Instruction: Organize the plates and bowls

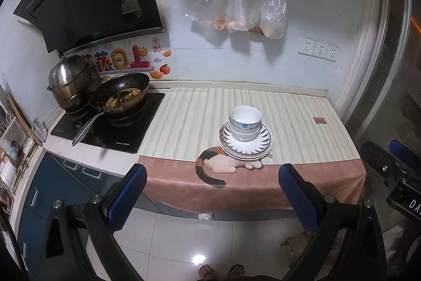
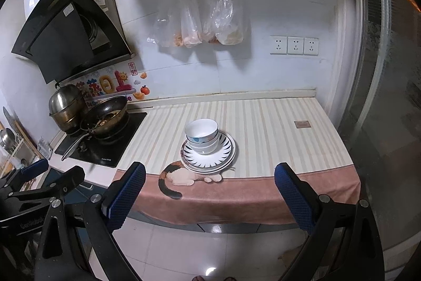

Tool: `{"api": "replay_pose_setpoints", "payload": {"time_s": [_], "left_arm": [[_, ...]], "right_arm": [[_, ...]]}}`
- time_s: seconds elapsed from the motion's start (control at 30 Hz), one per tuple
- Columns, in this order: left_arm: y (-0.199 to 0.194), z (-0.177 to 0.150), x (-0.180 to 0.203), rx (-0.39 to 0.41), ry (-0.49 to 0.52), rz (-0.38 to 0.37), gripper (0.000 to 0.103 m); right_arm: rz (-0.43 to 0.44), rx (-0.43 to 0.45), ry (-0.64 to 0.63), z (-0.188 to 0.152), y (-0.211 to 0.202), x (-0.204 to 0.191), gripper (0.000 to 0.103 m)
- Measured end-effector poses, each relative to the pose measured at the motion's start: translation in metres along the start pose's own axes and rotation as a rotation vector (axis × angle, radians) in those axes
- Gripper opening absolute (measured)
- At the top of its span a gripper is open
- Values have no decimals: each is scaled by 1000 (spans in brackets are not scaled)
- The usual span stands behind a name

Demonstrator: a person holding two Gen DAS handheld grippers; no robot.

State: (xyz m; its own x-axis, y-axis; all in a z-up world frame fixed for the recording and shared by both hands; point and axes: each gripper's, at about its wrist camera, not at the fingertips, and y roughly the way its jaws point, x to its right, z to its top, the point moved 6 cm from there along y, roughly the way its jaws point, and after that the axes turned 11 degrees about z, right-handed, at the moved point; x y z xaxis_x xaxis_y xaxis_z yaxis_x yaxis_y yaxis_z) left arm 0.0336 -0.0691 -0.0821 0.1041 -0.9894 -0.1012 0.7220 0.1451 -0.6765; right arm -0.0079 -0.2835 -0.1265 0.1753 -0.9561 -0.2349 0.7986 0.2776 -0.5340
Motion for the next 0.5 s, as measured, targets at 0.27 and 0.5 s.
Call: {"api": "replay_pose_setpoints", "payload": {"time_s": [0.27,0.5], "left_arm": [[-2,-3,-6,-5,-6,-9,103],[-6,-5,-7,-1,-6,-8,103]], "right_arm": [[-1,-2,-1,-9,-9,-12,101],[2,-3,4,-11,-11,-13,101]]}}
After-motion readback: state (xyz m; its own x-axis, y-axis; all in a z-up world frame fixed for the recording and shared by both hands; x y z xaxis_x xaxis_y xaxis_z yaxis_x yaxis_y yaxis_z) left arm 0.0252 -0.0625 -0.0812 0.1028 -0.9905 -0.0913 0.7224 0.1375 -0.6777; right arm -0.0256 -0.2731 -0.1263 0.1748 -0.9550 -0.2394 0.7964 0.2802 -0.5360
